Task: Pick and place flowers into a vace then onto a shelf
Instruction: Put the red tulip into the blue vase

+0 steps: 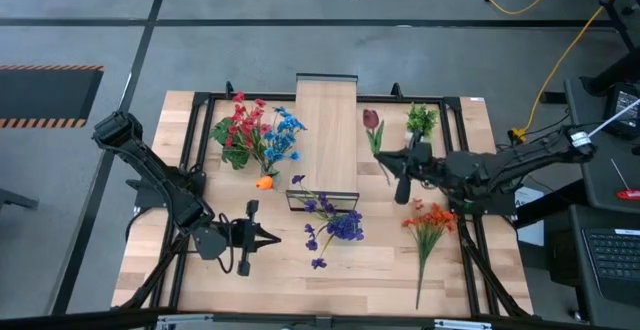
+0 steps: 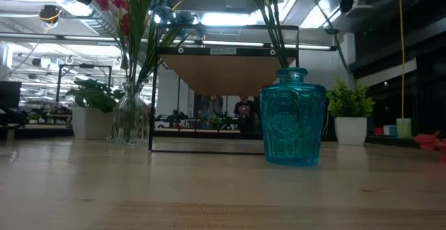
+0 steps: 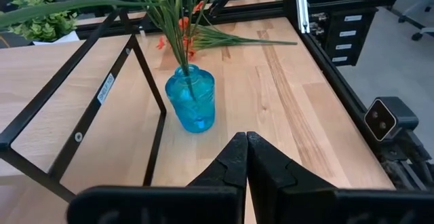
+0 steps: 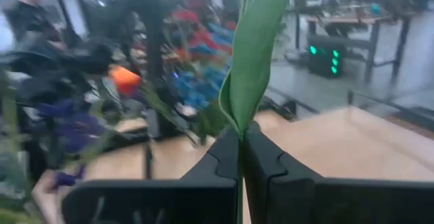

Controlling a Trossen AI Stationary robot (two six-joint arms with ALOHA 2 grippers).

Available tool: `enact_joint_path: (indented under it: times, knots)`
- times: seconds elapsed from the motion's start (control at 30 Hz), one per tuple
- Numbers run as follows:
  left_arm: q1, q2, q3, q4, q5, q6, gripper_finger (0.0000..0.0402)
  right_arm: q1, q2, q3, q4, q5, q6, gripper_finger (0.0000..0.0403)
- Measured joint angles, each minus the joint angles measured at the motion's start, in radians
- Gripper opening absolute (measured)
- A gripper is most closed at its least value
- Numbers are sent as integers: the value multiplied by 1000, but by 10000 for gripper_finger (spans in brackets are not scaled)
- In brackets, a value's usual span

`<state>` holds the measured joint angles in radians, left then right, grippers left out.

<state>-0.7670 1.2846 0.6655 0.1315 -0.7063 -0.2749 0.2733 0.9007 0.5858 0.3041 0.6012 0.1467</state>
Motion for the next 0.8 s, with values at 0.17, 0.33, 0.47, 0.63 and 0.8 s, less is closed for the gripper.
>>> enact_joint_path:
  times: [0.17, 0.33, 0.47, 0.63, 0.8]
  knots:
    - [0, 0, 0, 0, -1, 20, 4, 130, 85, 0, 127, 137, -57, 2]
    - [1, 0, 0, 7, -9, 43, 1, 236, 228, 0, 329, 228, -131, 1]
    - [1, 0, 0, 8, -8, 42, 5, 293, 341, 0, 558, 233, -207, 1]
    - [1, 0, 0, 8, -7, 26, 2, 319, 495, 0, 844, 232, -302, 1]
    - [1, 0, 0, 8, -7, 26, 3, 320, 662, 0, 1100, 232, -336, 1]
